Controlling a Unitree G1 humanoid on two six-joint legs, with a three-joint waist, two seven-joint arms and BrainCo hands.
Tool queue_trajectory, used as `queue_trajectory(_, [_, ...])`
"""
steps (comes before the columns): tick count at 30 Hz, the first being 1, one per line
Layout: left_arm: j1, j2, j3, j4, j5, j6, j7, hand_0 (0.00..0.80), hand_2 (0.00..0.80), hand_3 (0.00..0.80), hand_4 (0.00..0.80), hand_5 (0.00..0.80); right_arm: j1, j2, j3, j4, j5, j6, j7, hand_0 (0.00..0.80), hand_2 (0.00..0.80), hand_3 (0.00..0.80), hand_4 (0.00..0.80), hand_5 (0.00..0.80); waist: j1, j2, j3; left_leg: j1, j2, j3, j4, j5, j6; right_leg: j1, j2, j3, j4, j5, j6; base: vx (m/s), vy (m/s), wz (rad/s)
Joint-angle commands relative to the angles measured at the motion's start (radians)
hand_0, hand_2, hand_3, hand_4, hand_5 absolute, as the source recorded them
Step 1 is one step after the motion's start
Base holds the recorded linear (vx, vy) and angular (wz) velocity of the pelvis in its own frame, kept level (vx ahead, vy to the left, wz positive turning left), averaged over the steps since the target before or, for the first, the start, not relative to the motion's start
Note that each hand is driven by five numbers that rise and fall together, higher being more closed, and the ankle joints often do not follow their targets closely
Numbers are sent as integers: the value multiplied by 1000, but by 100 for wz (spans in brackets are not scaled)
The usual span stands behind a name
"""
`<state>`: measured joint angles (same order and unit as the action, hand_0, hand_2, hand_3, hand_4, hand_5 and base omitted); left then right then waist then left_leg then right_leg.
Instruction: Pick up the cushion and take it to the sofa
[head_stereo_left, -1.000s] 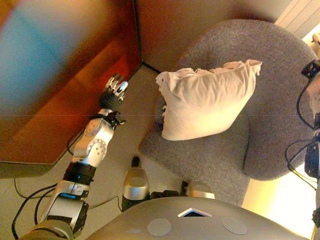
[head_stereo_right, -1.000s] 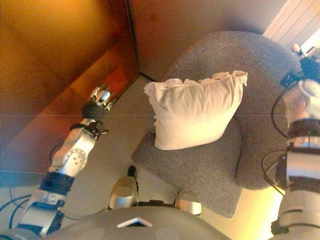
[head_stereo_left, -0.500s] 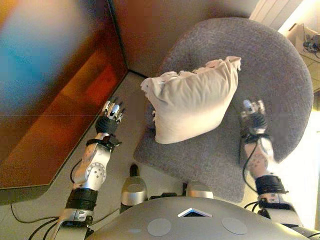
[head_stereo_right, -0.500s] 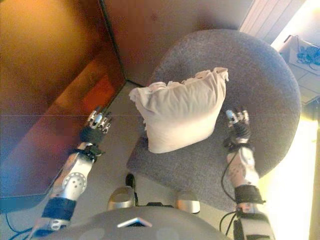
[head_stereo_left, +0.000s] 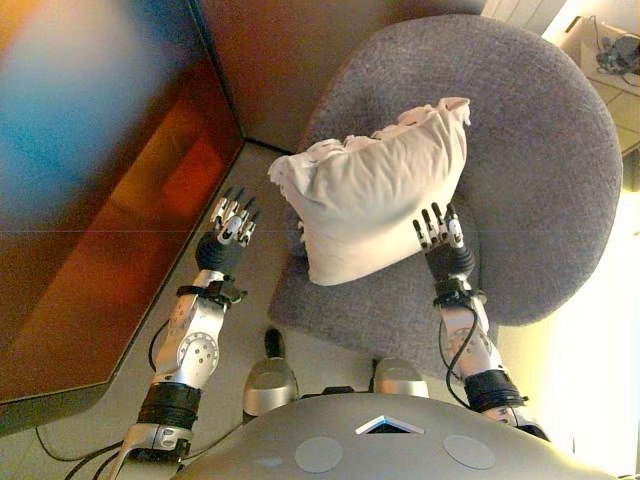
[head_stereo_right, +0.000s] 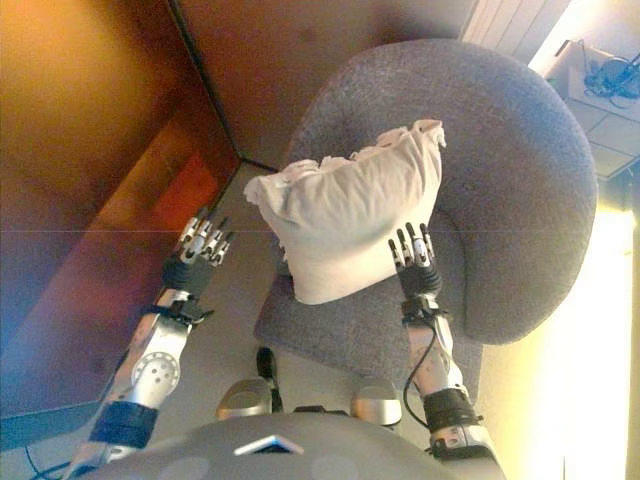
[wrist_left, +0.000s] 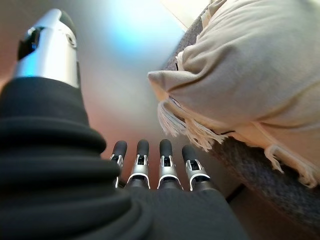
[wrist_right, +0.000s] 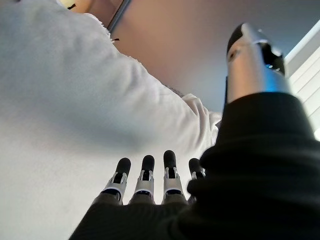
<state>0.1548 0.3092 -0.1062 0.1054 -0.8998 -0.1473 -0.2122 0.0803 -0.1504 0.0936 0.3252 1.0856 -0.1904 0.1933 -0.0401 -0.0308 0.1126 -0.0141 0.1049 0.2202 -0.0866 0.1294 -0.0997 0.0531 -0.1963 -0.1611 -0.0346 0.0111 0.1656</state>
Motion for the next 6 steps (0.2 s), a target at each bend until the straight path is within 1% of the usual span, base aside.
queue_trajectory(1, [-36, -7, -10, -47, -5, -58, 4, 0, 0, 0, 0, 0, -48, -21, -3, -75, -25, -38, 23, 0, 0, 0, 0, 0, 8, 9, 0, 36, -21, 34, 97, -146, 21, -96, -27, -52, -3, 118, 56, 0, 0, 0])
queue_trajectory(6, [-13, -9, -9, -55, 8, -35, 4, 0, 0, 0, 0, 0, -37, -16, -4, -74, -32, -22, 27, 0, 0, 0, 0, 0, 14, 4, -2, 38, -23, 35, 92, -145, 22, -90, -25, -58, -8, 117, 55, 0, 0, 0])
